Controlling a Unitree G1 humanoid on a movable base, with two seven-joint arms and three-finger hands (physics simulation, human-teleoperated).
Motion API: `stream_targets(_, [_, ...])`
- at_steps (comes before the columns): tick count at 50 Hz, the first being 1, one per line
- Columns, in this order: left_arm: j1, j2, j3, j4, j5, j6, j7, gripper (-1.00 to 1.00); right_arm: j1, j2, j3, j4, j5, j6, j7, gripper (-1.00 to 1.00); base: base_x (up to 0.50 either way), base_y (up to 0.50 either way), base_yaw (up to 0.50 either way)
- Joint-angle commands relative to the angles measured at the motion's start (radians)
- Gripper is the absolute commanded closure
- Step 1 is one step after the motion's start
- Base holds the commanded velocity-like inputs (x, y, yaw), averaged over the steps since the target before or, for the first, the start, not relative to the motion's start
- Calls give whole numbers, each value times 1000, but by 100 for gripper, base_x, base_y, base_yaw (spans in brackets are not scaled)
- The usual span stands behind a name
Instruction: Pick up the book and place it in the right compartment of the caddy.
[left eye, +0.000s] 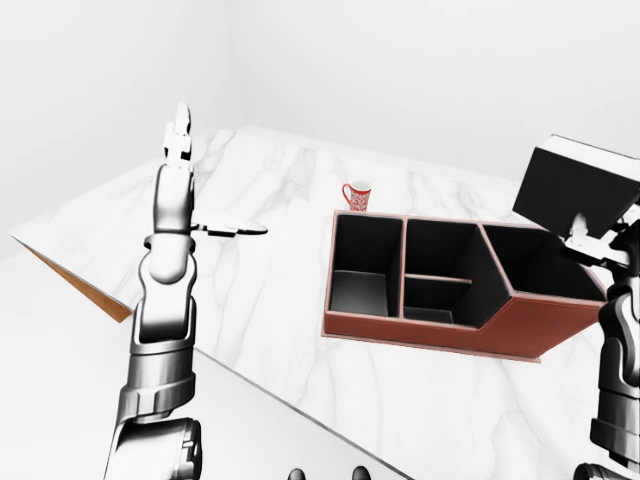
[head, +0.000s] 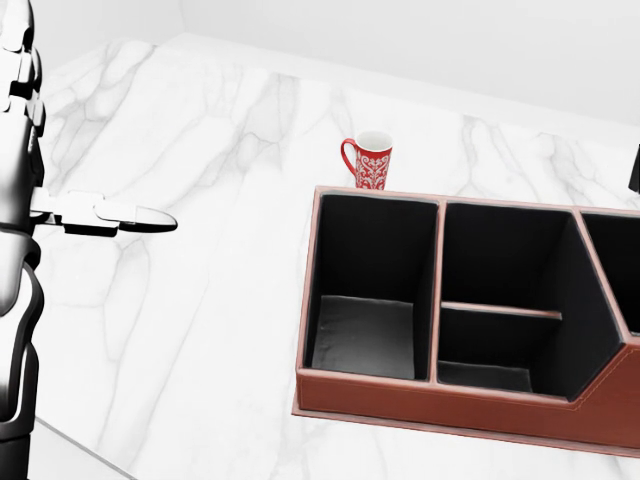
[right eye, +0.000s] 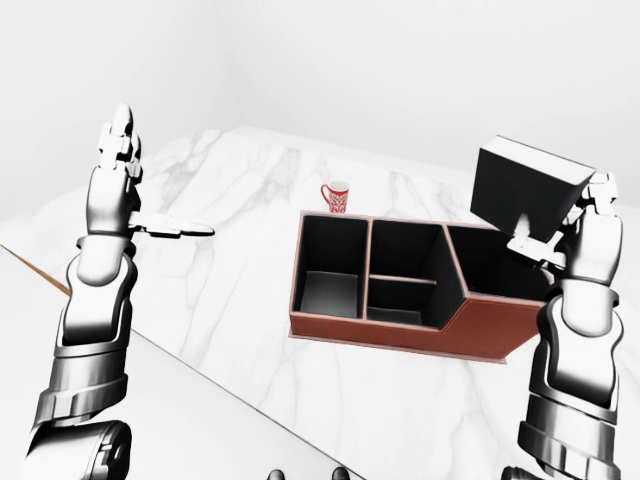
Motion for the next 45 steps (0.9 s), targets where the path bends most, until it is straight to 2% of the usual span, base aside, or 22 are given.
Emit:
stream_targets(1, [4,-3,1,-9,-3,-2,1,-100,6,12,-12,-9,33,0,-15,100,0,0,0])
stream_targets(5, [4,-3,2,-4,-1,-6,2,-100,15,24,-6,-1,26,-9,-14,100,0,0,0])
stream_targets(10, [3,-2,2,-8,1,-1,1,-100,19,24,-10,0,26,-6,-12,100,0,0,0])
stream_targets(14, [4,-3,1,-1,3,-9,2,-100,24,24,-13,2,25,-8,-12,100,0,0,0])
stream_targets(19, [1,-2,1,-5,4,-2,1,-100,35,30,-17,24,23,-33,-9,100,0,0,0])
stream_targets(22, [4,-4,0,-5,5,-6,1,-100,35,30,-15,15,24,-24,-10,100,0,0,0])
stream_targets(27, [5,-5,-1,-1,6,-9,3,-100,33,28,-16,32,23,-38,-10,100,0,0,0])
stream_targets(30, [3,-4,1,-2,5,-7,2,-100,30,21,-20,24,26,-25,-10,100,0,0,0])
stream_targets(37, [3,-5,-2,0,8,-9,3,-100,21,9,-22,41,30,-30,-14,100,0,0,0])
stream_targets(40, [4,-5,-2,-3,8,-7,2,-100,20,13,-14,55,26,-44,-16,100,0,0,0])
stream_targets(43, [1,-5,-1,-2,8,-5,1,-100,22,16,-11,37,28,-30,-18,100,0,0,0])
stream_targets(45, [3,-5,-1,2,8,-11,2,-100,28,23,-9,39,25,-38,-17,100,0,0,0])
